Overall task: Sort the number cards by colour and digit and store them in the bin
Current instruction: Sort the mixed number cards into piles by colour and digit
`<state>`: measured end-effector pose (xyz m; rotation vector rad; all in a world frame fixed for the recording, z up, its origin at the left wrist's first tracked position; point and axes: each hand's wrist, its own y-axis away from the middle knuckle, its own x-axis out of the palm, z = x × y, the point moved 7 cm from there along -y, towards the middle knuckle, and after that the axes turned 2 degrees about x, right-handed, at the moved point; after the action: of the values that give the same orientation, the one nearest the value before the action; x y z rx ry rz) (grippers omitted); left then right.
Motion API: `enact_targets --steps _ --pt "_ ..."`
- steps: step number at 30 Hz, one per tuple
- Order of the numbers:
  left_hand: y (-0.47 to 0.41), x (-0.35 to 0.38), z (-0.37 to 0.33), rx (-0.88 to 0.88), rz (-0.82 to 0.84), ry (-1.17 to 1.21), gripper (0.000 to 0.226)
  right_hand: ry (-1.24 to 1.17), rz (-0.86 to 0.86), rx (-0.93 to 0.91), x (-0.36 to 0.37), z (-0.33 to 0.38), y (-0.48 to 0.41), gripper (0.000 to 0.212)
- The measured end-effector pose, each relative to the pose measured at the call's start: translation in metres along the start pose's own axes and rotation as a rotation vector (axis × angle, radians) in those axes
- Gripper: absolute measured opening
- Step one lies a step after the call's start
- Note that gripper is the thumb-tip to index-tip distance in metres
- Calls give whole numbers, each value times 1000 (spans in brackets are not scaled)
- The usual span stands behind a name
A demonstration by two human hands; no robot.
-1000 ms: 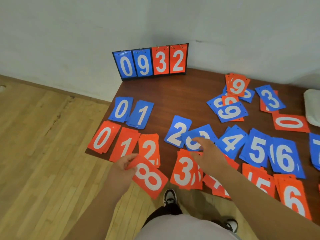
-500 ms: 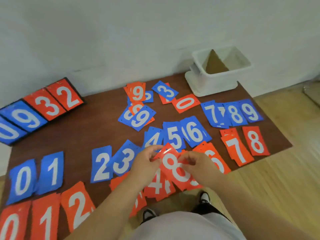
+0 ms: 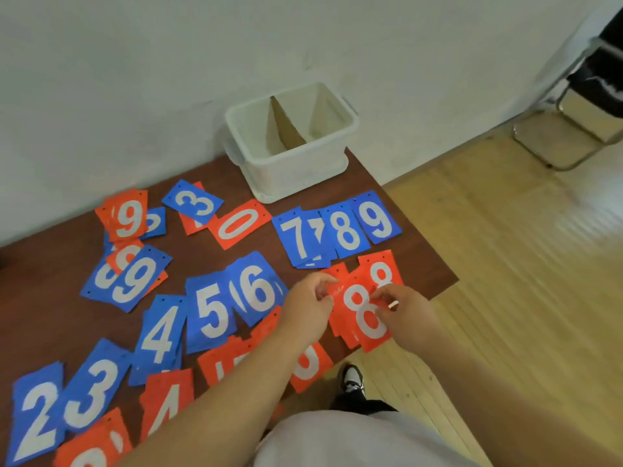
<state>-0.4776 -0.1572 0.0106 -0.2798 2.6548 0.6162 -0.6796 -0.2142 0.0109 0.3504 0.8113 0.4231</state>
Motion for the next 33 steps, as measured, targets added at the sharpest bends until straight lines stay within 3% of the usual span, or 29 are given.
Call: enact_targets --steps 7,10,13,24,33 --pt "-49 56 -35 -8 42 -87 37 103 22 42 -43 -38 -50 22" --pt "-49 43 -29 -44 -4 -153 48 205 46 41 -42 -44 -61 37" --pt "-34 4 -11 -83 -108 -219 54 263 76 -57 -35 -23 -68 47" --pt "64 -181 93 -358 -513 -304 58 362 319 -438 84 145 -87 46" --pt "52 -310 179 -483 -582 -372 67 734 368 -633 181 271 -167 48"
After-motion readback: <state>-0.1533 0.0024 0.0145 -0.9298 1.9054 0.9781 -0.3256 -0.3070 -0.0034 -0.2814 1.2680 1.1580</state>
